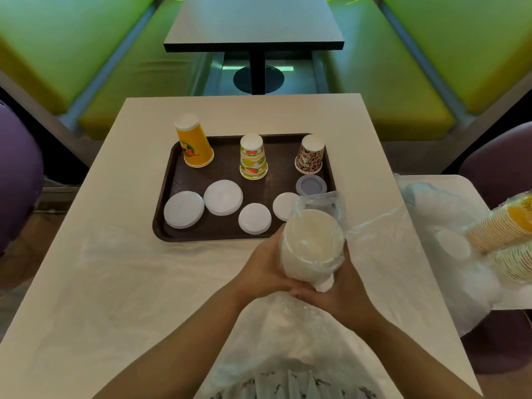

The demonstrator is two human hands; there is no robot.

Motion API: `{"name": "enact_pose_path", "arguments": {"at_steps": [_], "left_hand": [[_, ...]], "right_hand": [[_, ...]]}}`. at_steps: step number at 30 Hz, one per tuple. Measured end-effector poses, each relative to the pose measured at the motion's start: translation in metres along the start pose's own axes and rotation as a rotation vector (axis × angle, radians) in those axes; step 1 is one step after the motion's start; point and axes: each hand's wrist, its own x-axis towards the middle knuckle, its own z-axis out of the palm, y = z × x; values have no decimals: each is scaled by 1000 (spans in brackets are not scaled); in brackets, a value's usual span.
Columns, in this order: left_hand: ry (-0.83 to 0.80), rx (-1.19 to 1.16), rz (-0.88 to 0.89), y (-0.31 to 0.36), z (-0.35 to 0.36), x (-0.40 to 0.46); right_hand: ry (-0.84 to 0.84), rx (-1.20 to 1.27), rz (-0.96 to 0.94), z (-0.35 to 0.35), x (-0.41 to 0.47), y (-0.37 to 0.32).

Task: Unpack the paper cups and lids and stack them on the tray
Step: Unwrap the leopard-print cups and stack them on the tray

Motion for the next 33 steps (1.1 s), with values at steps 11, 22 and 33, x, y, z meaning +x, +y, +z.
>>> {"name": "enact_pose_path", "arguments": {"at_steps": [11,22,33], "left_hand": [[83,48,-213,-43,20,6],[-178,155,-133,-32,-2,0],[109,16,138,38,3,-10]], "right_hand": [[90,-10,266,31,6,49],[87,-86,293,32,8,65],[-119,-38,183,13,1,44]]}}
